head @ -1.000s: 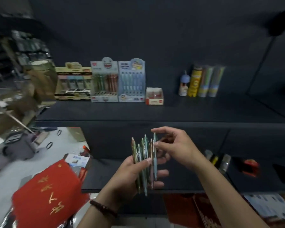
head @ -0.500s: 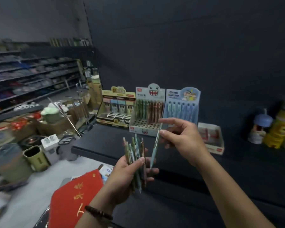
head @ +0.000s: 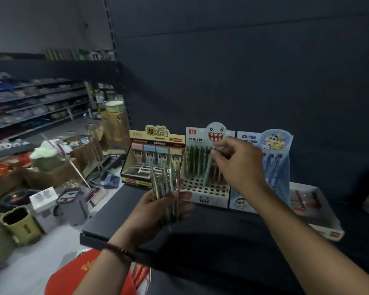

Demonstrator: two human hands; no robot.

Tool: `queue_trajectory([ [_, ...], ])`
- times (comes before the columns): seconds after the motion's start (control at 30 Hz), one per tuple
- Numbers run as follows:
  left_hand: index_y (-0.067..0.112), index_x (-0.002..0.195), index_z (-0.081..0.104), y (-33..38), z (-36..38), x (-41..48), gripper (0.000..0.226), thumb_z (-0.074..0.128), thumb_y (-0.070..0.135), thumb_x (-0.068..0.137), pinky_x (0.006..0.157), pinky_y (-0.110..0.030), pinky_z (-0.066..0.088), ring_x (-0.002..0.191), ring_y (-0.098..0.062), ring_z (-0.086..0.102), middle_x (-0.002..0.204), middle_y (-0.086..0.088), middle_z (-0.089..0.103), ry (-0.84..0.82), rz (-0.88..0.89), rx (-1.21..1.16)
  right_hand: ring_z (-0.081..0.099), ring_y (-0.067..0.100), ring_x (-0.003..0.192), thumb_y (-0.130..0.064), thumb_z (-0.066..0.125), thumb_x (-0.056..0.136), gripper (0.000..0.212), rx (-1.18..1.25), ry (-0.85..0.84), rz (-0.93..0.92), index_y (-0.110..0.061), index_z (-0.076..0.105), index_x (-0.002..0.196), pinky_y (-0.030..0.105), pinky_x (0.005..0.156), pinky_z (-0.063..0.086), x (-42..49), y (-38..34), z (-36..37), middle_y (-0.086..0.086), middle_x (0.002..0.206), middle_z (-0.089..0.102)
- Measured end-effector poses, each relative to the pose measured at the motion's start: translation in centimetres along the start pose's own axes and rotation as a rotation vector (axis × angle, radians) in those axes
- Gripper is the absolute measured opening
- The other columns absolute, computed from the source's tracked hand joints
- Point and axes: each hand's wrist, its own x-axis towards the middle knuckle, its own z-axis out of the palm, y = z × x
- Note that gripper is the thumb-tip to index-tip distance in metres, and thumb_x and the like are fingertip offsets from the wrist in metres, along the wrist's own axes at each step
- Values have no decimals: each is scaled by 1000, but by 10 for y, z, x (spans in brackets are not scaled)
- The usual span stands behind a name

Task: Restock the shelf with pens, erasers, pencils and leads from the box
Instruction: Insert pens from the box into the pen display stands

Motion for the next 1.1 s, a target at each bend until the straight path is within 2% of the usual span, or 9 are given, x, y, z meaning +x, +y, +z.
queue_trajectory([
  [0.1, 8, 140, 59, 10, -18, 27, 33, 53, 15, 109, 100, -61, 56, 117, -41, 72, 131, -16, 73, -115, -44, 113, 61, -19, 74, -15, 78, 94, 12, -94, 20, 36, -19, 81, 105, -3, 67, 42, 16, -3, 24, -27, 80, 61],
  [0.23, 6, 137, 60, 18, -36, 57, 29, 49, 14, 111, 91, -55, 61, 114, -37, 74, 128, -12, 76, -186, -89, 108, 59, -14, 73, -21, 77, 96, 14, -206, 69, 84, -18, 80, 109, 12, 81, 54, 30, -4, 54, -15, 84, 66],
  [0.37, 3, 132, 63, 10, -39, 65, 27, 51, 13, 110, 78, -45, 66, 105, -34, 78, 121, -16, 77, -181, -111, 16, 64, -7, 75, -20, 76, 97, 13, -268, 83, 101, -17, 80, 109, 6, 75, 50, 32, -2, 68, -10, 87, 72],
  [0.5, 5, 132, 63, 7, -45, 67, 27, 52, 10, 109, 86, -49, 65, 109, -39, 76, 120, -22, 76, -204, -118, -44, 67, 1, 79, -15, 76, 95, 11, -318, 91, 113, -14, 81, 105, -5, 73, 40, 32, 0, 76, -9, 87, 73],
  [0.6, 3, 137, 60, 3, -50, 69, 31, 57, 5, 106, 92, -52, 62, 115, -43, 72, 127, -26, 72, -253, -125, -67, 70, 8, 86, -15, 75, 95, 12, -329, 66, 119, -14, 81, 106, 15, 87, 55, 34, 1, 82, -7, 90, 75],
  [0.67, 0, 135, 61, 1, -50, 69, 34, 61, 1, 101, 94, -52, 62, 116, -43, 72, 128, -27, 71, -270, -125, -73, 72, 13, 90, -15, 75, 96, 11, -368, 29, 118, -16, 81, 105, 26, 93, 57, 35, 2, 86, -4, 92, 77],
  [0.77, -1, 126, 67, 0, -49, 71, 28, 61, -4, 99, 99, -53, 61, 116, -42, 73, 127, -25, 73, -269, -123, -94, 72, 16, 91, -15, 73, 96, 13, -428, -25, 126, -16, 81, 106, 25, 89, 56, 38, 4, 91, 0, 95, 78],
  [0.93, -5, 129, 67, 4, -51, 70, 30, 60, -3, 100, 103, -49, 59, 121, -40, 71, 126, -29, 72, -298, -125, -101, 71, 20, 78, -18, 67, 98, 14, -582, -153, 123, -16, 80, 96, 39, 80, 64, 43, -1, 96, 3, 85, 75],
  [1.1, -7, 133, 63, 8, -53, 68, 32, 59, -2, 102, 102, -47, 59, 123, -39, 70, 130, -26, 71, -310, -102, -135, 70, 11, 68, -27, 67, 102, 17, -522, -147, 134, -20, 82, 101, 33, 75, 64, 40, -17, 86, -3, 88, 77],
])
